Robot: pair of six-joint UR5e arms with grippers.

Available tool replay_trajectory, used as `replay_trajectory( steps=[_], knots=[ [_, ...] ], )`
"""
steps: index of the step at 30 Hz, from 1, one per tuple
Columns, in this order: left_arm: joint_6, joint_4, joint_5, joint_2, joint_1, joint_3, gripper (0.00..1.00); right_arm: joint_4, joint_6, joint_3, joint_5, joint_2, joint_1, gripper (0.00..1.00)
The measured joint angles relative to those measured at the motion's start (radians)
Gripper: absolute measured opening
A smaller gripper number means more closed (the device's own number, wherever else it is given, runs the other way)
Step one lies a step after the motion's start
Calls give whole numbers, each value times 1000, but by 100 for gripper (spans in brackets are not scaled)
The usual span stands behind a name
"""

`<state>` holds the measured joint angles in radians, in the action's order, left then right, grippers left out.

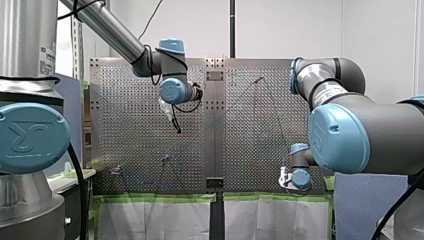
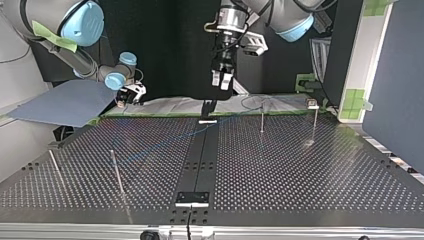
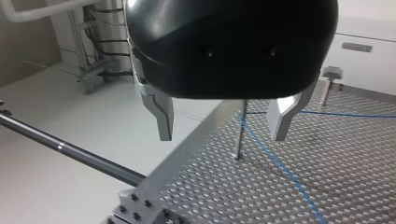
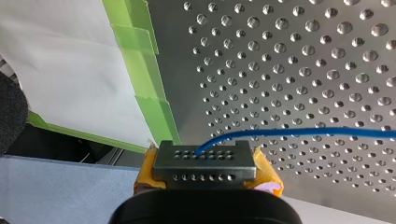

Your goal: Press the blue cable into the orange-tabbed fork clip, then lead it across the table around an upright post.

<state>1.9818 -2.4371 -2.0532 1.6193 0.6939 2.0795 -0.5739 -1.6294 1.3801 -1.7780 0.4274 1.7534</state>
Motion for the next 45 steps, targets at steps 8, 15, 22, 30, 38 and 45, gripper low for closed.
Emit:
replay_trajectory(
  steps=[8, 15, 22, 30, 38, 45],
  knots=[
    [0, 9, -1, 16, 3, 68, 99, 0, 0, 0, 1, 0, 1, 0],
    [-14, 60, 8, 71, 2, 128, 99, 0, 0, 0, 1, 0, 1, 0],
    [-57, 117, 49, 128, -11, 186, 99, 0, 0, 0, 1, 0, 1, 0],
    [-113, 183, 59, 194, -26, 252, 99, 0, 1, 0, 2, 0, 1, 0],
    [-170, 251, 66, 249, -33, 320, 99, -1, -1, 0, 15, 0, 2, 0],
    [-176, 275, 67, 252, -33, 344, 99, 0, -2, 0, 22, 0, 2, 0]
  ],
)
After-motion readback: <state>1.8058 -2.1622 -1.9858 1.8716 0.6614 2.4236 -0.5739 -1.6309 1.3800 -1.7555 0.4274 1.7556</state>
